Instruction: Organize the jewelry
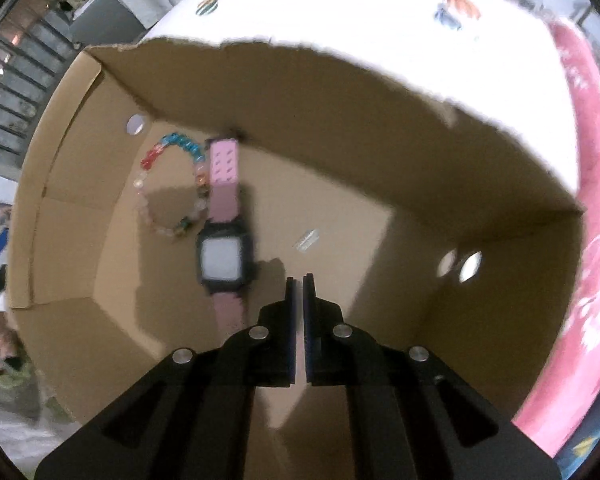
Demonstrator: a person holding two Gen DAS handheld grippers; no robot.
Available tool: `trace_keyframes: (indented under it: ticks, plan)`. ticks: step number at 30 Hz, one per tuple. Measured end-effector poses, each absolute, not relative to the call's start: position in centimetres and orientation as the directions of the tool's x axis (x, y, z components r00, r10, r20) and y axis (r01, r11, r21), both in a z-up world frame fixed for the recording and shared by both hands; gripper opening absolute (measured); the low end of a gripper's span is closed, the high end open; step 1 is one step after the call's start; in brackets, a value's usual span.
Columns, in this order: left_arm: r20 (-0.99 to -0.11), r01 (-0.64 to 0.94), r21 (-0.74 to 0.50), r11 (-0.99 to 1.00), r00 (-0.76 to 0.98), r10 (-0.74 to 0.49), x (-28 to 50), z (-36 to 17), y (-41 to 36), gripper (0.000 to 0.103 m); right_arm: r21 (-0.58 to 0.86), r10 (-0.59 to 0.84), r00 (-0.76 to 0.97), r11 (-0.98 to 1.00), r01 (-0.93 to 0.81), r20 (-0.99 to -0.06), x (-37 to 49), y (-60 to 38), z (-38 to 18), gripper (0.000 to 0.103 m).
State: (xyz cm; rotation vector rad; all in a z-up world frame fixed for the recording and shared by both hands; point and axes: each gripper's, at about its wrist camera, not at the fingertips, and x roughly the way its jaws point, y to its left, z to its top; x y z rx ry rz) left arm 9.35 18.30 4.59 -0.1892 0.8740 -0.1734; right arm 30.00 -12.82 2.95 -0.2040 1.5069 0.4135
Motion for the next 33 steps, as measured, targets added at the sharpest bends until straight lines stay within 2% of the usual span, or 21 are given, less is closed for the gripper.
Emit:
trace_keyframes:
  ticks: [1, 3, 4, 6, 12, 13, 15, 17, 25, 29, 33]
  plan:
    - [-0.743, 0.070, -0.236, 0.969, 0.630, -0.227, 9.3, 4.6, 18.4, 0.069, 0.144, 0.150, -0.018, 0.904, -0.403, -0.989, 29.5, -12.3, 2.7, 0.006]
    - [-0.746, 0.063, -0.241, 0.969, 0.627, -0.226, 9.3, 4.4, 18.6, 0.069, 0.156, 0.148, -0.052, 0.888, -0.433, -0.988, 28.6, -11.5, 2.3, 0.021]
    - [-0.748, 0.059, -0.244, 0.968, 0.624, -0.227, 9.3, 4.3, 18.6, 0.069, 0.169, 0.149, -0.080, 0.875, -0.454, -0.986, 27.9, -10.8, 1.9, 0.031]
    - [-0.751, 0.056, -0.250, 0.967, 0.619, -0.230, 9.4, 4.1, 18.6, 0.069, 0.178, 0.139, -0.117, 0.860, -0.479, -0.983, 27.2, -10.0, 1.2, 0.034]
    - [-0.745, 0.066, -0.246, 0.967, 0.625, -0.233, 9.1, 4.2, 18.4, 0.069, 0.169, 0.101, -0.163, 0.855, -0.490, -0.981, 26.5, -9.5, -0.4, 0.033]
    - [-0.745, 0.065, -0.245, 0.967, 0.625, -0.231, 9.0, 4.2, 18.5, 0.069, 0.162, 0.093, -0.161, 0.854, -0.494, -0.982, 26.4, -9.5, -0.6, 0.030]
    - [-0.747, 0.061, -0.244, 0.968, 0.625, -0.228, 9.0, 4.0, 18.6, 0.069, 0.144, 0.080, -0.146, 0.849, -0.508, -0.986, 26.2, -9.5, -0.4, 0.014]
    - [-0.749, 0.057, -0.248, 0.967, 0.622, -0.228, 9.1, 4.0, 18.7, 0.069, 0.153, 0.090, -0.149, 0.856, -0.494, -0.985, 25.9, -9.7, -0.4, 0.007]
    - [-0.745, 0.057, -0.249, 0.967, 0.626, -0.228, 9.1, 4.0, 18.7, 0.069, 0.119, 0.097, -0.071, 0.862, -0.493, -0.993, 24.3, -12.0, 0.7, 0.005]
    - [-0.745, 0.056, -0.246, 0.968, 0.627, -0.226, 9.0, 4.0, 18.7, 0.069, 0.056, 0.070, 0.012, 0.878, -0.475, -0.997, 25.2, -12.9, 2.4, 0.005]
    - [-0.744, 0.055, -0.246, 0.968, 0.629, -0.225, 9.0, 4.0, 18.7, 0.069, -0.069, -0.025, 0.108, 0.901, -0.429, -0.994, 26.5, -14.2, 3.1, 0.006]
